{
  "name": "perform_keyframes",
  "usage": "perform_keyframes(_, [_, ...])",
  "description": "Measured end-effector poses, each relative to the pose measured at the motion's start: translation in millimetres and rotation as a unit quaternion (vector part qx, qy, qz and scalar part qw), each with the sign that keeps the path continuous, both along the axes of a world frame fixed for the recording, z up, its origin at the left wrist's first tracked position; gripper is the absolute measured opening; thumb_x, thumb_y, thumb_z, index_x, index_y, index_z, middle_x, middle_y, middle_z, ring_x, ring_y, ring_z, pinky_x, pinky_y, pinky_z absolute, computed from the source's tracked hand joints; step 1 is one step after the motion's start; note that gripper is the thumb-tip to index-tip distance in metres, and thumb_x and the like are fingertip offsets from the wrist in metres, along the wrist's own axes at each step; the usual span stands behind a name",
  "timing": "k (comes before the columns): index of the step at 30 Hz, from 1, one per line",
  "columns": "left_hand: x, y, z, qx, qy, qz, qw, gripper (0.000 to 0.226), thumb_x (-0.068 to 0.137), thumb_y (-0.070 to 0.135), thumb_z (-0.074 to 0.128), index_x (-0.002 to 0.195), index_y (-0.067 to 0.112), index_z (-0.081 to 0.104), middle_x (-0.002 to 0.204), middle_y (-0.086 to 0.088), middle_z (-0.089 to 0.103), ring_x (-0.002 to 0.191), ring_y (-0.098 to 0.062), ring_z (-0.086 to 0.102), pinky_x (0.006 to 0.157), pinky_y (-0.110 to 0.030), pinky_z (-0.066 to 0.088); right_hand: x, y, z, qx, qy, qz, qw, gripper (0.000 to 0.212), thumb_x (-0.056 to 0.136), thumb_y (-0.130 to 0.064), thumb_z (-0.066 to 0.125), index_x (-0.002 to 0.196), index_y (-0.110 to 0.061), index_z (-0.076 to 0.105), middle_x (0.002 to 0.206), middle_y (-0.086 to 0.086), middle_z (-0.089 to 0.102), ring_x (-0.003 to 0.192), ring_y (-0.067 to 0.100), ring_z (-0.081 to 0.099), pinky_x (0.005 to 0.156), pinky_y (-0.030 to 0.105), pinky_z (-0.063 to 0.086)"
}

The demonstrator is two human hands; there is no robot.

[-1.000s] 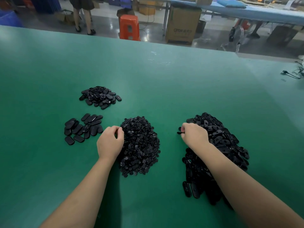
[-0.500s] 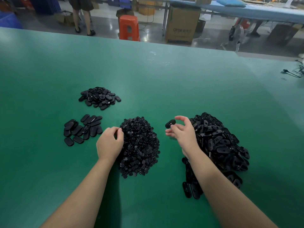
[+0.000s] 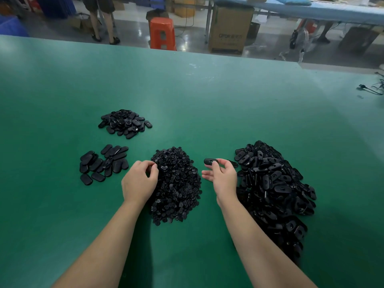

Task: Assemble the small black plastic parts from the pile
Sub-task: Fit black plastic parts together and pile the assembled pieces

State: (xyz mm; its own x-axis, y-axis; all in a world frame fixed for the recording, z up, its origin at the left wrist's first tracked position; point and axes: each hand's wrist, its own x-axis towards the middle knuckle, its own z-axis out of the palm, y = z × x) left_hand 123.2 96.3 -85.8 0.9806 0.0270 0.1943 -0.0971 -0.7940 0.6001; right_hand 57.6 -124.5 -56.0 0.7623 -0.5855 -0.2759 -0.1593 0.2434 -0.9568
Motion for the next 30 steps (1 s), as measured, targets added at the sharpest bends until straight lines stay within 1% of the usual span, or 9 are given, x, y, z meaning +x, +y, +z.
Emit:
perform_keyframes(4, [0.0,0.0,-0.6,0.001,-0.002,0.003,1.0,0.018,0.098,0.039,0.053,0.099,0.032,0.07,0.086,0.016,0.058,0.069,0.005,0.05,0.06,-0.026,0.037,-2.6,-3.2,-3.5,-0.025,0.004,0.001,1.0,0.012,0.099,-0.018,0.063,0.095,-0.007,0.061,0.08,0.007,0.07,0.061,0.013,0.068,0.064,0.028,0.059])
perform_keyframes(7, [0.0,-0.1,-1.3,-0.001,-0.003,0.007,1.0,0.019,0.098,0.038,0.053,0.099,0.03,0.071,0.084,0.015,0.058,0.068,0.002,0.051,0.059,-0.026,0.037,-4.2,-8.9,-4.6,-0.019,0.013,0.015,1.0,0.011,0.097,-0.015,0.065,0.095,-0.005,0.061,0.073,0.007,0.067,0.056,0.011,0.063,0.06,0.025,0.056])
perform_keyframes(9, [-0.1,-0.5,-1.3,-0.002,-0.002,0.008,1.0,0.019,0.098,0.037,0.053,0.098,0.03,0.071,0.084,0.014,0.058,0.067,0.0,0.051,0.06,-0.027,0.037,-4.6,-10.6,-4.7,-0.006,0.005,0.022,1.0,0.01,0.097,-0.01,0.064,0.104,-0.006,0.059,0.08,0.008,0.067,0.059,0.012,0.064,0.062,0.027,0.058])
perform_keyframes(12, [-0.4,-0.5,-0.7,-0.003,-0.001,0.008,1.0,0.018,0.098,0.037,0.053,0.098,0.031,0.071,0.085,0.014,0.057,0.068,0.0,0.051,0.061,-0.028,0.037,-5.0,-10.6,-5.2,0.004,0.001,0.033,0.999,0.034,0.099,-0.005,0.061,0.126,-0.025,0.055,0.088,0.004,0.062,0.061,0.007,0.066,0.079,0.035,0.061])
perform_keyframes(14, [-0.6,-0.3,-0.5,-0.001,0.001,0.007,1.0,0.018,0.098,0.037,0.054,0.099,0.031,0.07,0.084,0.015,0.056,0.067,0.001,0.051,0.06,-0.027,0.037,-5.1,-9.9,-3.6,-0.001,0.003,0.048,0.999,0.037,0.099,-0.003,0.06,0.128,-0.026,0.061,0.086,0.0,0.061,0.064,0.007,0.068,0.085,0.035,0.061])
perform_keyframes(16, [-0.6,-0.2,-0.1,0.002,0.002,0.006,1.0,0.017,0.097,0.037,0.054,0.1,0.031,0.07,0.084,0.015,0.056,0.067,0.002,0.051,0.059,-0.027,0.037,-5.8,-10.0,-2.7,0.005,-0.001,0.057,0.998,0.024,0.095,0.001,0.063,0.113,-0.014,0.07,0.088,0.003,0.065,0.07,0.011,0.072,0.083,0.031,0.061])
perform_keyframes(20, [0.1,0.5,0.0,0.005,0.005,0.004,1.0,0.017,0.095,0.036,0.059,0.107,0.029,0.07,0.085,0.014,0.058,0.067,-0.003,0.054,0.059,-0.027,0.04,-8.4,-10.7,-2.5,0.029,-0.011,0.037,0.999,0.013,0.09,0.003,0.069,0.098,-0.003,0.062,0.093,0.008,0.07,0.081,0.02,0.077,0.08,0.028,0.062])
perform_keyframes(25, [-0.5,-1.3,-1.3,0.034,0.005,0.012,0.999,0.03,0.095,0.036,0.06,0.122,0.025,0.068,0.093,0.012,0.055,0.065,-0.006,0.051,0.061,-0.028,0.041,-7.4,-9.8,-6.4,0.032,-0.021,0.009,0.999,0.012,0.096,-0.001,0.063,0.096,-0.007,0.053,0.089,0.006,0.07,0.079,0.018,0.076,0.077,0.028,0.061])
perform_keyframes(30, [0.2,-1.7,-1.5,0.049,0.007,0.006,0.999,0.026,0.094,0.036,0.062,0.117,0.026,0.071,0.094,0.011,0.054,0.06,-0.003,0.049,0.057,-0.026,0.039,-7.8,-8.6,-6.4,0.003,-0.03,0.04,0.999,0.017,0.1,-0.009,0.059,0.112,-0.009,0.047,0.095,0.01,0.076,0.077,0.024,0.076,0.066,0.026,0.06])
